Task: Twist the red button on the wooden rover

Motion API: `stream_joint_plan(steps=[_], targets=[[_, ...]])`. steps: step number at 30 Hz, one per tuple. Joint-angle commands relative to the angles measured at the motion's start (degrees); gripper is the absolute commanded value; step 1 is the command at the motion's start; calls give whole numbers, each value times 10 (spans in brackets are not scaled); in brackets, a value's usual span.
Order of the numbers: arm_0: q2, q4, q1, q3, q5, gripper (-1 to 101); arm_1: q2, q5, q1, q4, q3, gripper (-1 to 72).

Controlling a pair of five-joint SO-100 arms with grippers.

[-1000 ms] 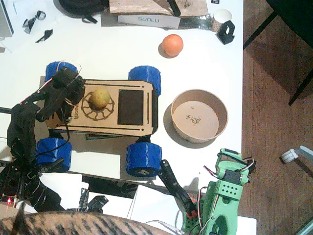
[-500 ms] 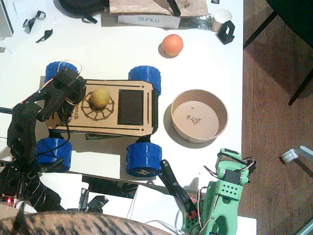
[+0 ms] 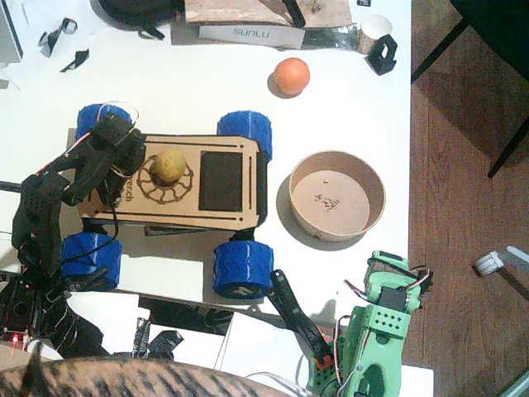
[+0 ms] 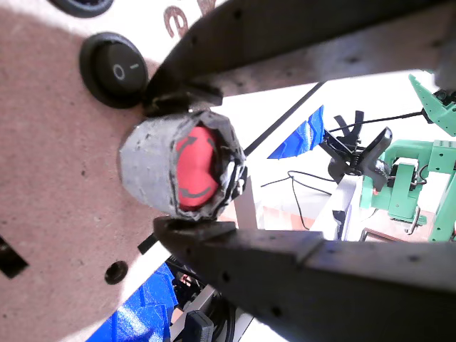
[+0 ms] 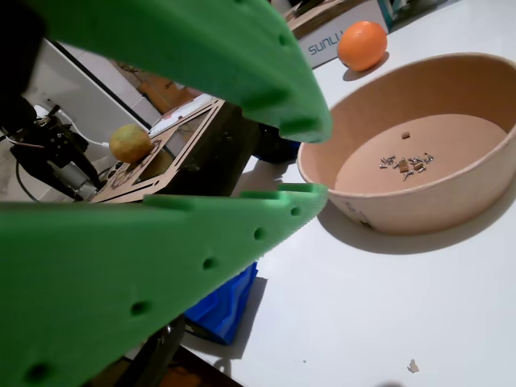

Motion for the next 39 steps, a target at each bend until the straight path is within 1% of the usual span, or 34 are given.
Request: stream_joint_plan(steps=[1,6,12,17,39], targets=[[15,-2,3,-16,2,1,0,4,4,-3,-2,33],[25,6,3,-13,11,1,0,4,4,-3,-2,33],[38,23,4,-10,89,1,0,4,4,-3,-2,33],[39,19,5,-16,130,1,0,4,4,-3,-2,33],[38,4,39,-15,381,0,0,4,4,-3,-2,33]])
